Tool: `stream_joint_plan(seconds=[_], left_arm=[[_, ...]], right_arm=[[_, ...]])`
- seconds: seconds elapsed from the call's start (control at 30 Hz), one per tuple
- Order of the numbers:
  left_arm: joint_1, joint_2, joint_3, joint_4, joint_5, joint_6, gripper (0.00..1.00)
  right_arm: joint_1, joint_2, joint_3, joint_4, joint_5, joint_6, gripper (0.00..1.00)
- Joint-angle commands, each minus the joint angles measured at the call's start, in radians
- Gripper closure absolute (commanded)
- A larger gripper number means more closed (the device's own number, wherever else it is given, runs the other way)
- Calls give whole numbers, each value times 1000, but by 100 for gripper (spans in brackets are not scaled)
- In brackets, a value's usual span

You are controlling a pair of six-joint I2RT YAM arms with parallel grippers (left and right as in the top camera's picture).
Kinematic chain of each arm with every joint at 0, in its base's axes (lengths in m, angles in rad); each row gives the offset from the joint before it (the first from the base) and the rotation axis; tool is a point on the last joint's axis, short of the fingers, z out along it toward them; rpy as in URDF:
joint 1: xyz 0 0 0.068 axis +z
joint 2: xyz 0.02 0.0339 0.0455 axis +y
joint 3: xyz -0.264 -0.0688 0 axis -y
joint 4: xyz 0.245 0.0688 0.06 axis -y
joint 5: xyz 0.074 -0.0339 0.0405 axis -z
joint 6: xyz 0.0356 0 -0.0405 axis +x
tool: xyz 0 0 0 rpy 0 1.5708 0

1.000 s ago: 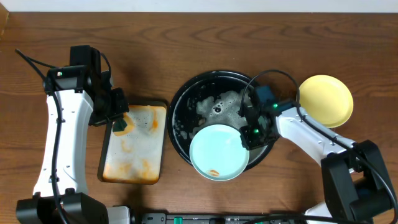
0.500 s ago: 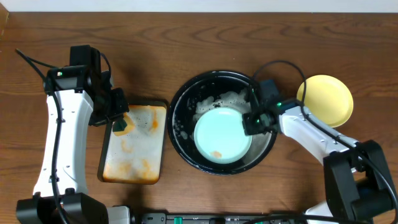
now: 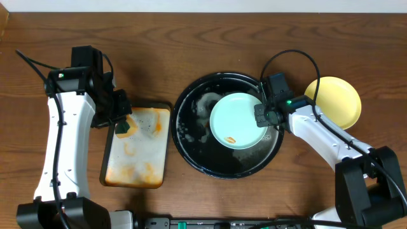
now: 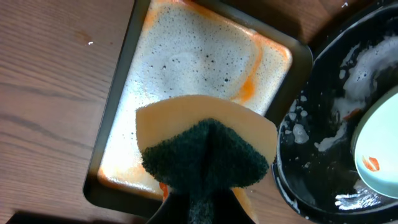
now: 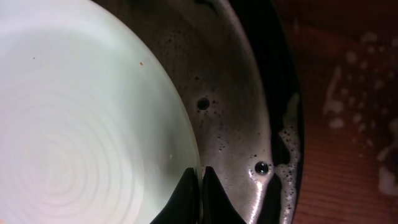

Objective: Clean dirty plates on tray and stack at the side
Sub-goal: 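Grip the blue-green plate rim and slide it into the basin center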

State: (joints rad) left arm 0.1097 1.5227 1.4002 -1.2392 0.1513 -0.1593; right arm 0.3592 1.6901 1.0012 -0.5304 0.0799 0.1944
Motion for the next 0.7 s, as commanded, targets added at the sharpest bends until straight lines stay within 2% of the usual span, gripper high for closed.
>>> stream_joint_plan(seconds=[0.0, 0.13, 0.17, 0.2, 0.23, 0.3, 0.43, 0.53, 0.57, 0.67], left_arm=[[3, -8, -1, 3, -2, 9, 92], [3, -8, -1, 3, -2, 9, 91], [3, -8, -1, 3, -2, 9, 91], [3, -8, -1, 3, -2, 9, 92], [3, -8, -1, 3, -2, 9, 92], [3, -8, -1, 7, -2, 9, 91], [3, -8, -1, 7, -2, 9, 91], [3, -8, -1, 7, -2, 9, 91], [3, -8, -1, 7, -2, 9, 91], [3, -8, -1, 7, -2, 9, 91]], right_arm=[[4, -16, 12, -27, 19, 48, 99], [14, -16, 12, -163, -179, 127, 97], [18, -16, 12, -192, -222, 132, 91], [22, -17, 12, -210, -251, 131, 77], [26, -17, 12, -222, -257, 129, 67], [28, -17, 12, -229, -232, 86, 60], [12, -17, 13, -166, -110, -34, 60], [-3, -17, 13, -70, -145, -219, 61], [-5, -16, 12, -43, -172, -277, 65], [-5, -16, 12, -11, -245, -356, 69]])
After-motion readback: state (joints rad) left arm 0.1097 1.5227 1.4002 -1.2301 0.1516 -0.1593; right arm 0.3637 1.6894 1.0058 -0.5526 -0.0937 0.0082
